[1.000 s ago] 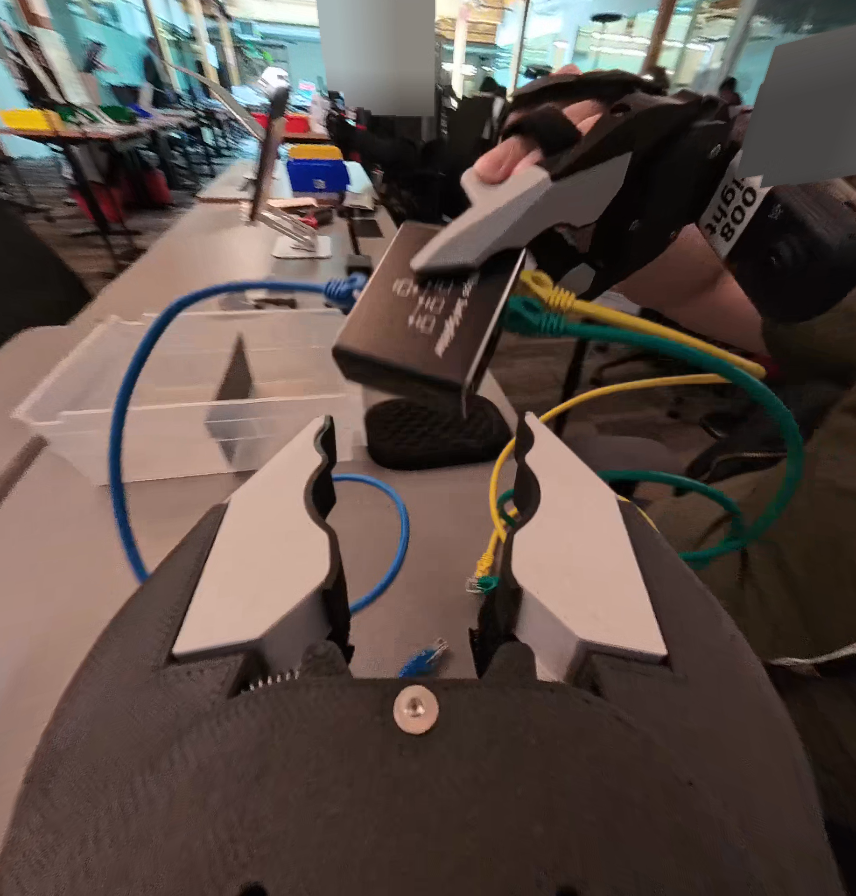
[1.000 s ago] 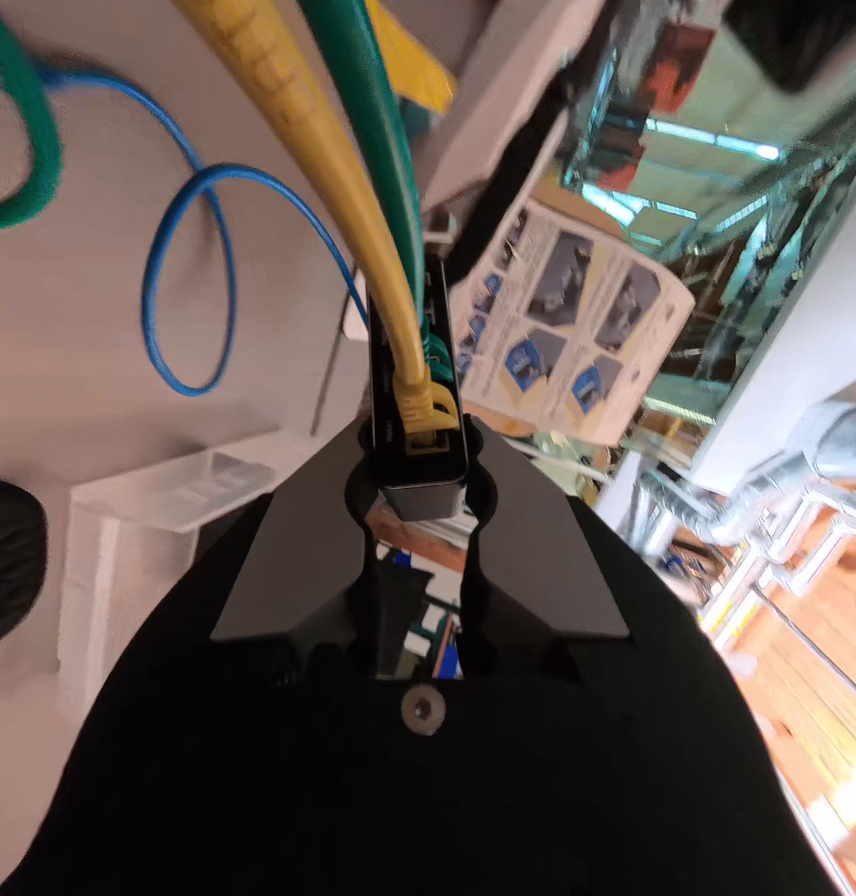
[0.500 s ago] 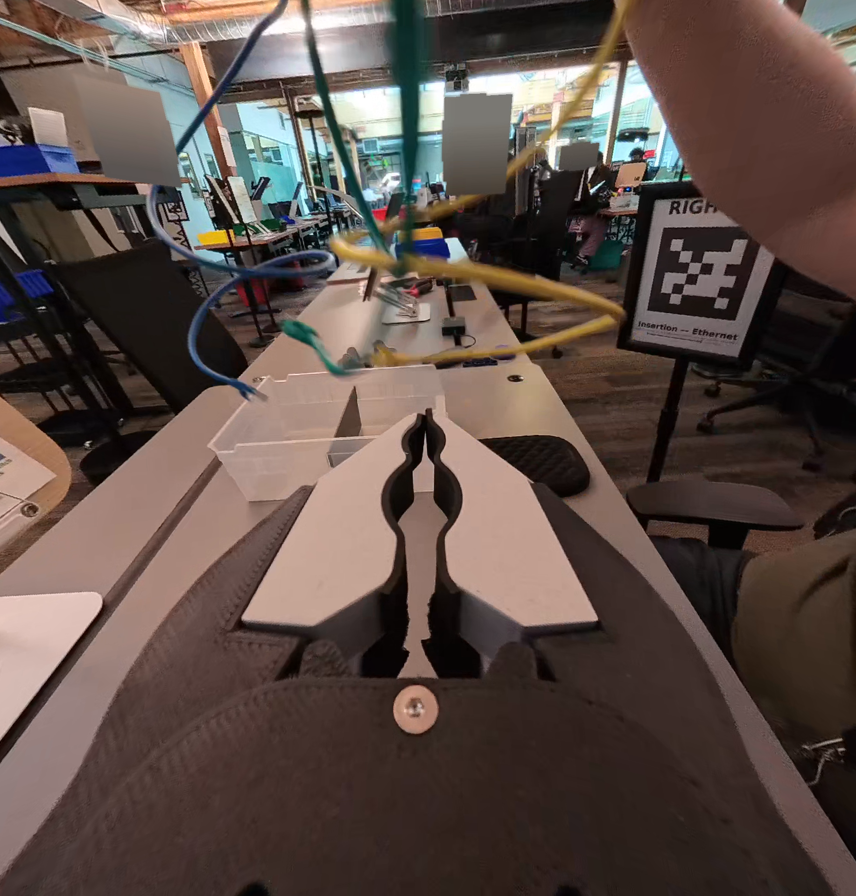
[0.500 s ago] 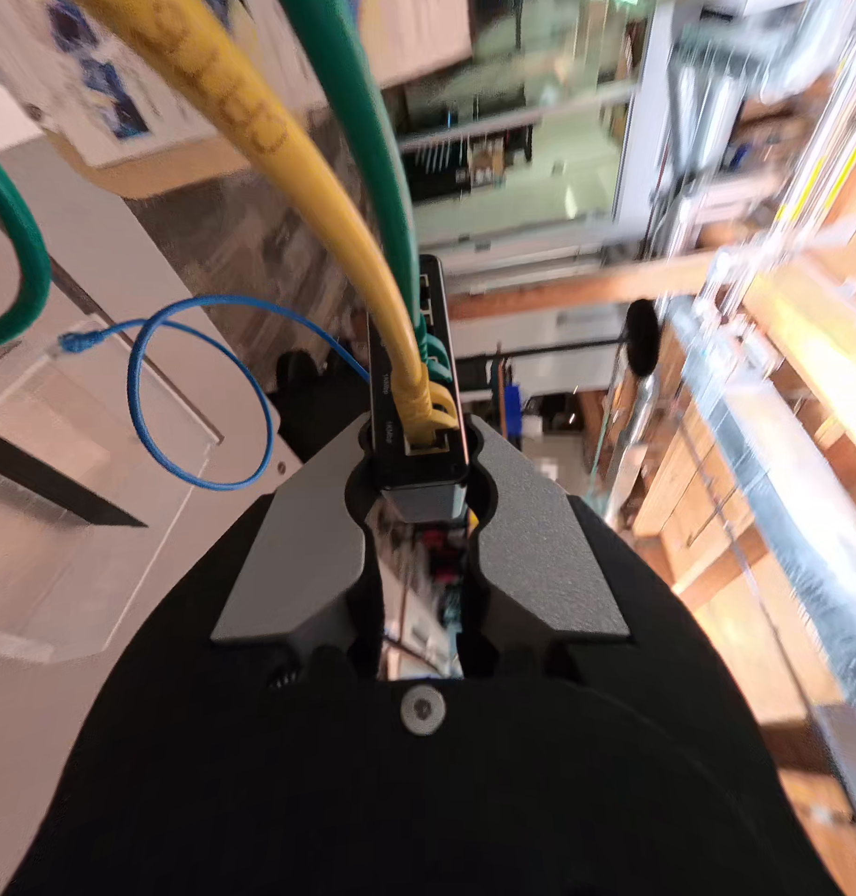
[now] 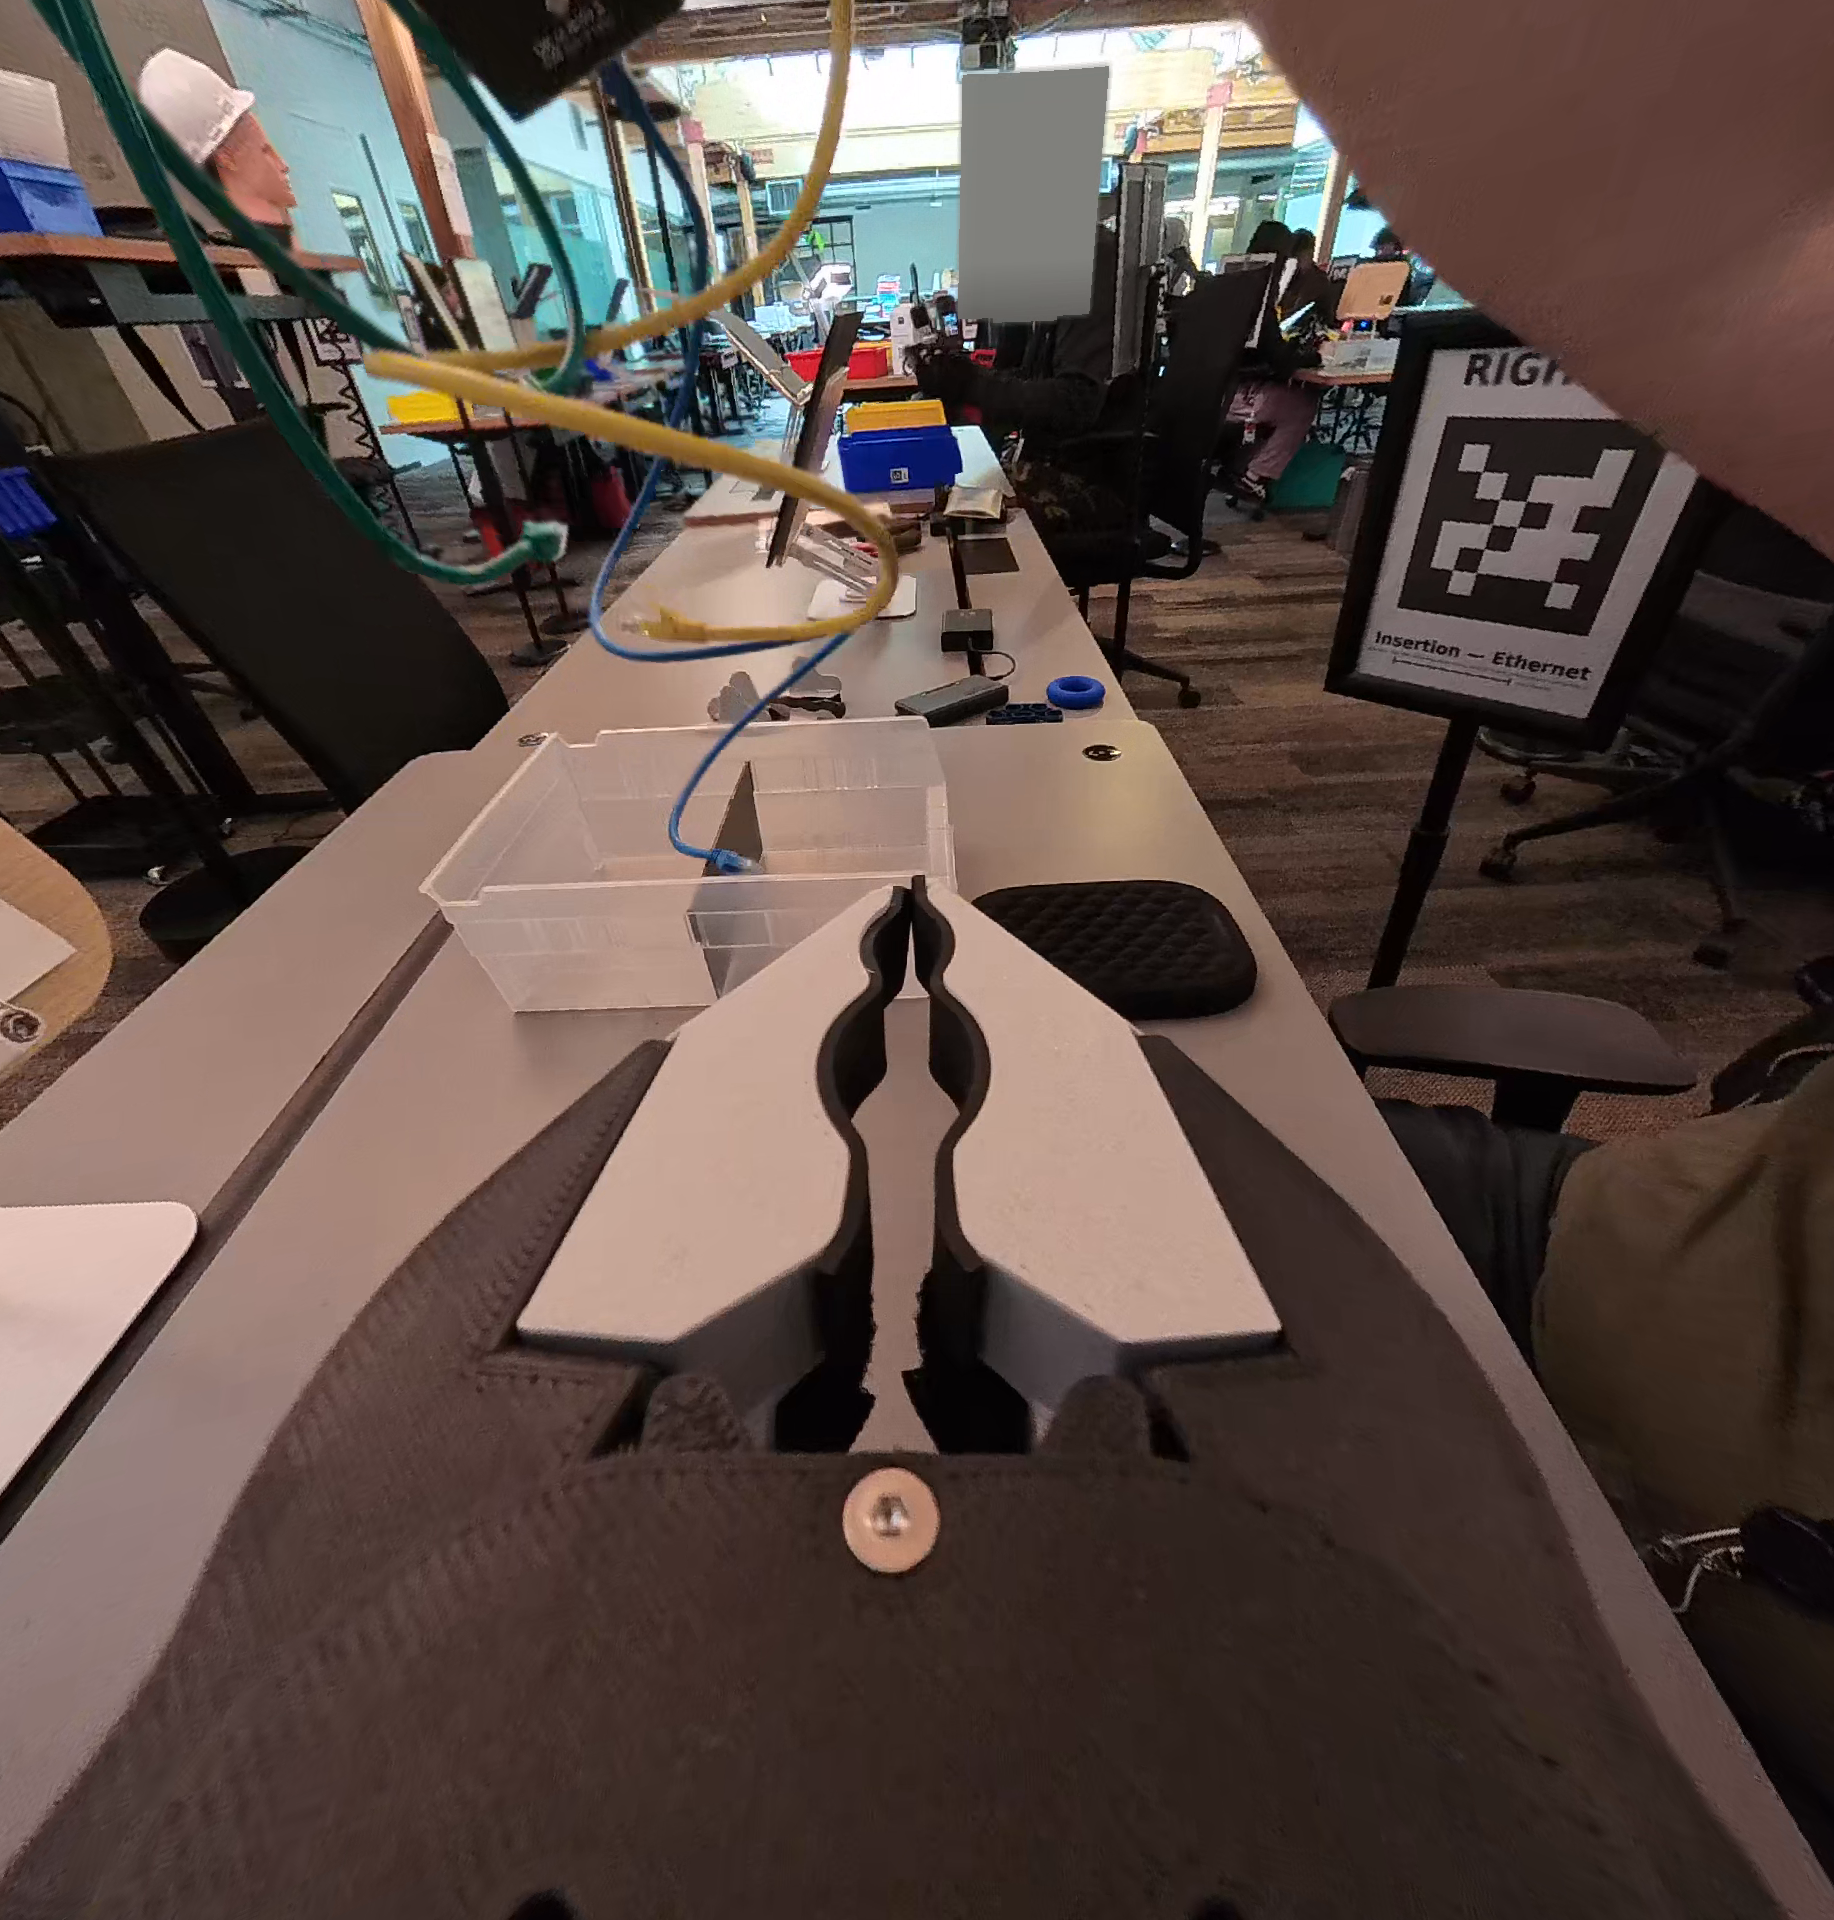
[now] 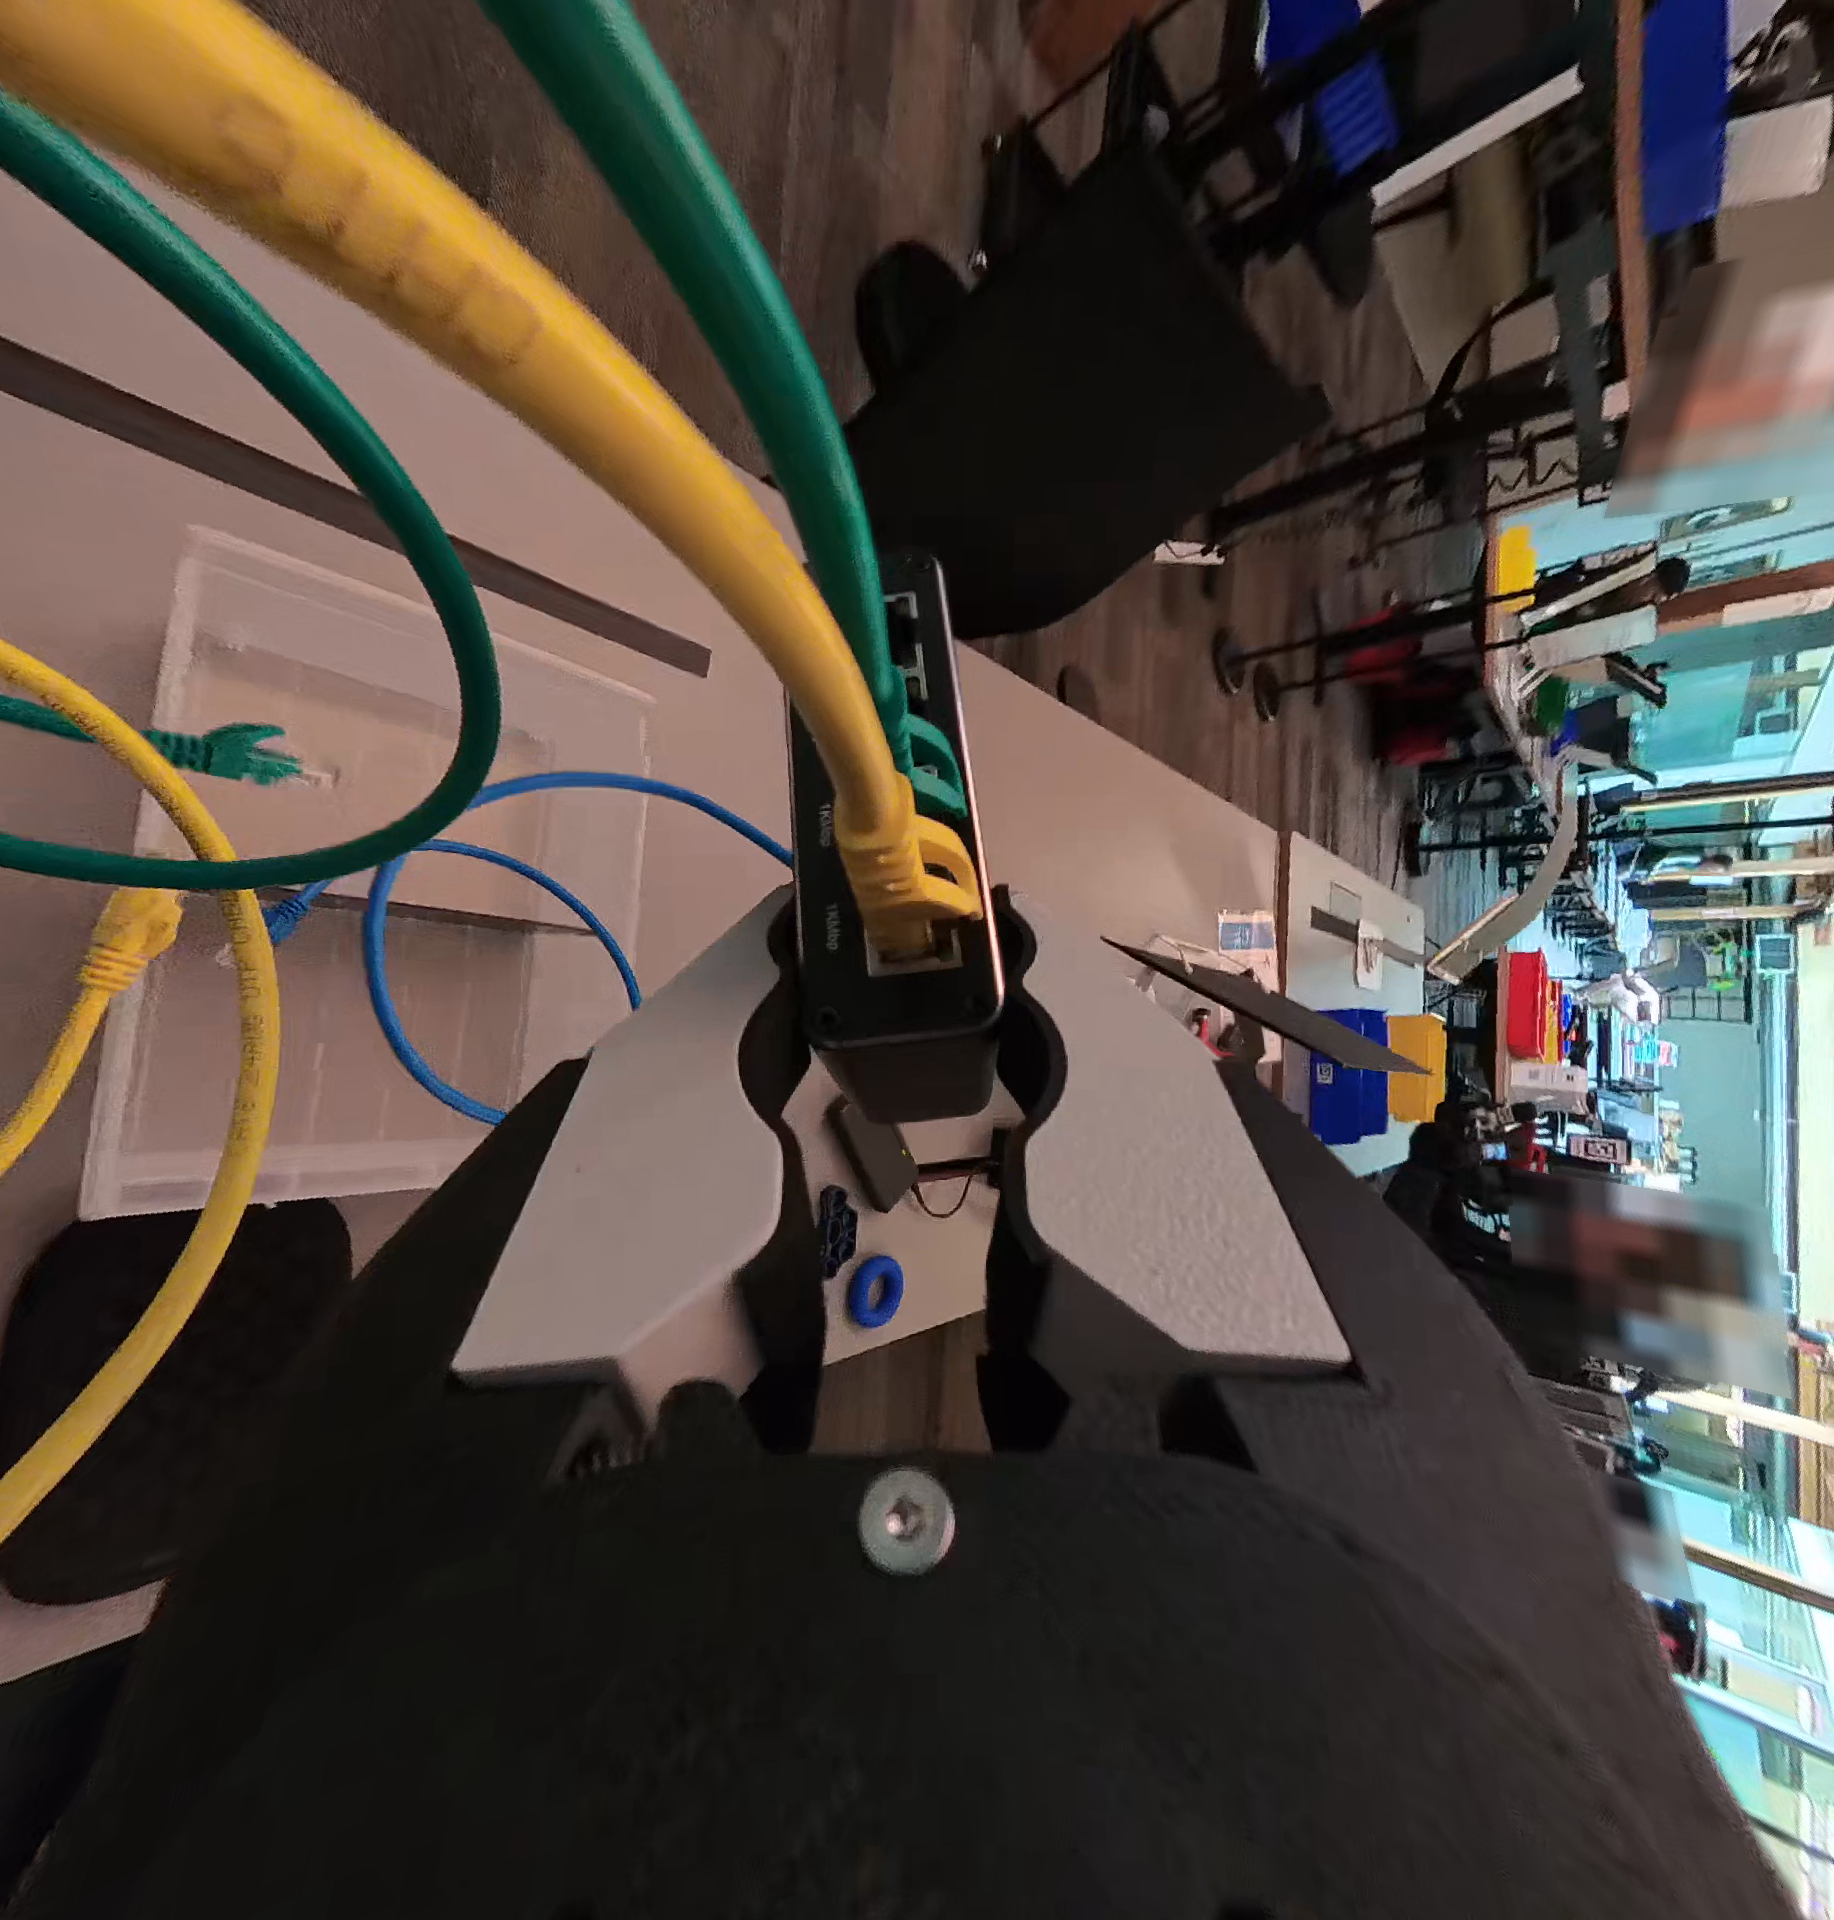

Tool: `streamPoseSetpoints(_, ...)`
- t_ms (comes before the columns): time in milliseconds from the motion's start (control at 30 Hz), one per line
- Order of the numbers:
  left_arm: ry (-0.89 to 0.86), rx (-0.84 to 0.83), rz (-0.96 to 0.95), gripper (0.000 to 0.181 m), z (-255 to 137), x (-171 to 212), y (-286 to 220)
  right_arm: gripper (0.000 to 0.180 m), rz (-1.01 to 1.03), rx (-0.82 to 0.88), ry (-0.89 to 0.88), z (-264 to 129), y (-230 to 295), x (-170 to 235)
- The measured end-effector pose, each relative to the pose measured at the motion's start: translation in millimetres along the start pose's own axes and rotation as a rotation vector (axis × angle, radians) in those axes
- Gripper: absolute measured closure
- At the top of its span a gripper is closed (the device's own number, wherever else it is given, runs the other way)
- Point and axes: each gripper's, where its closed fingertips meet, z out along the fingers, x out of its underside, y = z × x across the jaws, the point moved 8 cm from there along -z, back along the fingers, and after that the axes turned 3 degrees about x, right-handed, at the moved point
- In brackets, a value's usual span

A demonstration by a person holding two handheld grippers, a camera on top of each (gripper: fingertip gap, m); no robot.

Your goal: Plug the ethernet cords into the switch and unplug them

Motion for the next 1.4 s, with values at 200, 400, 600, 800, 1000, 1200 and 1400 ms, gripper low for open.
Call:
streamPoseSetpoints(200, 0.027, -0.003, -0.024, 0.181, 4, 8, 7, 0.147, 0.035, -0.048, -0.010, 34, -1, -7)
streamPoseSetpoints(400, 0.062, -0.013, -0.042, 0.181, 8, 15, 11, 0.146, 0.019, -0.157, 0.058, 77, 18, 0)
streamPoseSetpoints(600, 0.071, -0.007, -0.046, 0.181, 11, 17, 11, 0.146, 0.101, -0.183, 0.214, 141, 29, 40)
streamPoseSetpoints(800, 0.089, -0.002, -0.055, 0.181, 16, 22, 13, 0.147, 0.162, -0.113, 0.282, 177, 23, 75)
streamPoseSetpoints(1000, 0.113, -0.002, -0.066, 0.181, 24, 29, 15, 0.147, 0.217, -0.036, 0.252, 191, 24, 81)
streamPoseSetpoints(1200, 0.148, 0.003, -0.073, 0.181, 33, 37, 16, 0.147, 0.190, 0.011, 0.176, 195, 37, 70)
streamPoseSetpoints(1400, 0.174, 0.010, -0.081, 0.181, 39, 44, 17, 0.147, 0.322, -0.025, 0.102, 182, 15, 58)
